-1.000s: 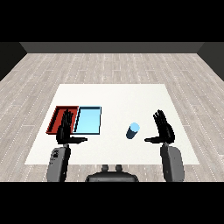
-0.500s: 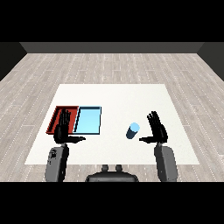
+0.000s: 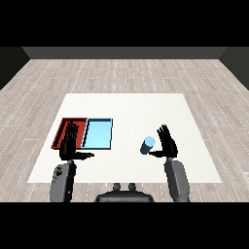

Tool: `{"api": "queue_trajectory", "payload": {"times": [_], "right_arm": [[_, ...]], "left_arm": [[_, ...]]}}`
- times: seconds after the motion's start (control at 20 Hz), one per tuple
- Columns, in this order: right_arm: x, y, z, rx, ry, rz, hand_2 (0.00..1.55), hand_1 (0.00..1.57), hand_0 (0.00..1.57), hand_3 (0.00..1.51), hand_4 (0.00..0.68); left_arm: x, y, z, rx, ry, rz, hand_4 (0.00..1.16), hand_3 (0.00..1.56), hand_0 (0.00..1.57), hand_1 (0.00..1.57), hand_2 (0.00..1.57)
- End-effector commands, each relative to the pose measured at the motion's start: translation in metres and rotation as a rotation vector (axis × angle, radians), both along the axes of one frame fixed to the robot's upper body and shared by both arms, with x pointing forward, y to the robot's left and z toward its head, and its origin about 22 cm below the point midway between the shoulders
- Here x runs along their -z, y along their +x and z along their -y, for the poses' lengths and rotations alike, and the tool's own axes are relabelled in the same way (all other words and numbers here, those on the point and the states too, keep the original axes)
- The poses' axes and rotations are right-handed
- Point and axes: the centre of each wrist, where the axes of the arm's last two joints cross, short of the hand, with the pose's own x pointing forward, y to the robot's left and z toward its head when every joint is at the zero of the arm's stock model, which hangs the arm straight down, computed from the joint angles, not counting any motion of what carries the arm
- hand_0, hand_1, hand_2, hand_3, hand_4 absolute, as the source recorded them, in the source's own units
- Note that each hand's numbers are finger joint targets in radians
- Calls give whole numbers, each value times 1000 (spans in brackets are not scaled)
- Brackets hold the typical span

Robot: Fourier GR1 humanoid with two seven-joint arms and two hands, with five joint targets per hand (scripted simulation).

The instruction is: Pick the blue can and put it in the blue box

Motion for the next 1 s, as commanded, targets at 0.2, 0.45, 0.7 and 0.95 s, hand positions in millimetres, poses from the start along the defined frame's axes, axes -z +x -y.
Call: {"api": "queue_trajectory", "payload": {"times": [0.2,0.45,0.7,0.95], "right_arm": [[8,9,-5,-21,15,-40,0,0,0,0,0],[40,12,-13,1,38,-46,0,0,0,0,0],[31,0,-42,-33,39,-55,0,0,0,0,0],[33,3,-50,-34,47,-80,0,0,0,0,0]], "left_arm": [[4,6,-3,-28,7,-5,0,0,0,0,0],[9,-11,-4,-19,13,-6,0,0,0,0,0],[-2,-7,10,-3,-11,-4,0,0,0,0,0],[2,-2,3,6,-26,-7,0,0,0,0,0]]}}
